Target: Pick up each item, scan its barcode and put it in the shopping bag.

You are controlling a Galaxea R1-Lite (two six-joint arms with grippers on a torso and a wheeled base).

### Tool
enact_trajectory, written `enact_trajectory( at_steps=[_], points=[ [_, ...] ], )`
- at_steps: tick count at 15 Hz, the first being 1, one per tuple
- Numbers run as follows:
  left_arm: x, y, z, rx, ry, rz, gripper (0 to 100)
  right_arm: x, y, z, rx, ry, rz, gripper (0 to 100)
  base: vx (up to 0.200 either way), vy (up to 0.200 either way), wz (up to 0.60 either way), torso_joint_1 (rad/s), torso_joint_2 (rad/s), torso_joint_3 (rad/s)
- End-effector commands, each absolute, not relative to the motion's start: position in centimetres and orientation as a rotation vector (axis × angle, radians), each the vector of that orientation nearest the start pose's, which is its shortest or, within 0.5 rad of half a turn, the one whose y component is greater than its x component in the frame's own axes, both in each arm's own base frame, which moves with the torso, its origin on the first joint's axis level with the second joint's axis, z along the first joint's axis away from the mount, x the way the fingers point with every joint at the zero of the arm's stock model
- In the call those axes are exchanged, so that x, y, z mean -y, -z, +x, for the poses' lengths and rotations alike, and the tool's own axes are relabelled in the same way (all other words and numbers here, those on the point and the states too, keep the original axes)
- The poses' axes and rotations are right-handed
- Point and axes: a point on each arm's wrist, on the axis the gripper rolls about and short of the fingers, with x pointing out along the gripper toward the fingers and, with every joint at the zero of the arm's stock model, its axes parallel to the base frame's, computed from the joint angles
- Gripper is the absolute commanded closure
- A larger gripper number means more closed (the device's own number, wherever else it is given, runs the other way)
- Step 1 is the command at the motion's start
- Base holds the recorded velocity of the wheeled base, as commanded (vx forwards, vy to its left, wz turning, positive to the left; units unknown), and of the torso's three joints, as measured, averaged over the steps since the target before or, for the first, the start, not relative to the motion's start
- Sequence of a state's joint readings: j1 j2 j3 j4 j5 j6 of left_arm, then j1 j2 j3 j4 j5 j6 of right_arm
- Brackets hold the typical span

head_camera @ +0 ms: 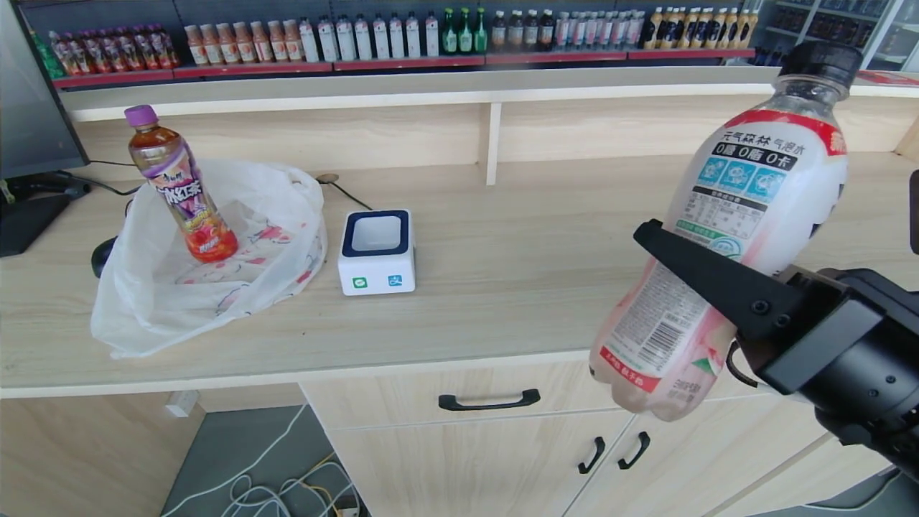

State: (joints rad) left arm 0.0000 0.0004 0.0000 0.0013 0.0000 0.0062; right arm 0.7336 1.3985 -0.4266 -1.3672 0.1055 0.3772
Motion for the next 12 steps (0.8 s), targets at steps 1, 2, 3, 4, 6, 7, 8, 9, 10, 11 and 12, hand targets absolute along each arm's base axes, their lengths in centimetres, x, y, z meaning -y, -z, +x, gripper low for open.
enact_trajectory(
  at_steps=[1,2,3,4,6,7,8,9,10,11,12],
  points=[
    [0.0,-7.5,-2.3,-0.003,0.0,0.006,0,-15.2,-23.5,16.2,0.207,-0.912,0.503,100,0.0,0.0,0.0,0.0,0.0,0.0],
    [0.0,-7.5,-2.3,-0.003,0.0,0.006,0,-15.4,-23.7,16.2,0.205,-0.928,0.516,100,0.0,0.0,0.0,0.0,0.0,0.0],
    [0.0,-7.5,-2.3,-0.003,0.0,0.006,0,-15.5,-23.6,16.2,0.197,-0.961,0.508,100,0.0,0.0,0.0,0.0,0.0,0.0],
    [0.0,-7.5,-2.3,-0.003,0.0,0.006,0,-15.5,-23.6,16.2,0.196,-0.98,0.504,100,0.0,0.0,0.0,0.0,0.0,0.0],
    [0.0,-7.5,-2.3,-0.003,-0.002,0.006,0,-15.8,-24.0,16.4,0.209,-1.009,0.498,100,0.0,0.0,0.0,0.0,0.0,0.0],
    [0.0,-7.5,-2.3,-0.002,0.0,0.006,0,-15.9,-24.1,16.5,0.212,-1.011,0.499,100,0.0,0.0,0.0,0.0,0.0,0.0],
    [0.0,-7.5,-2.3,-0.003,0.0,0.006,0,-16.1,-24.1,16.7,0.208,-1.011,0.5,100,0.0,0.0,0.0,0.0,0.0,0.0],
    [0.0,-7.5,-2.3,-0.002,0.0,0.006,0,-16.3,-24.0,16.8,0.206,-1.012,0.5,100,0.0,0.0,0.0,0.0,0.0,0.0],
    [0.0,-7.5,-2.3,-0.003,0.0,0.006,0,-16.4,-24.2,16.7,0.21,-1.02,0.501,100,0.0,0.0,0.0,0.0,0.0,0.0],
    [0.0,-7.5,-2.3,-0.002,0.0,0.006,0,-16.4,-24.2,16.7,0.212,-1.019,0.502,100,0.0,0.0,0.0,0.0,0.0,0.0],
    [0.0,-7.5,-2.3,-0.002,0.0,0.006,0,-16.4,-24.2,16.6,0.213,-1.017,0.504,100,0.0,0.0,0.0,0.0,0.0,0.0]
  ],
)
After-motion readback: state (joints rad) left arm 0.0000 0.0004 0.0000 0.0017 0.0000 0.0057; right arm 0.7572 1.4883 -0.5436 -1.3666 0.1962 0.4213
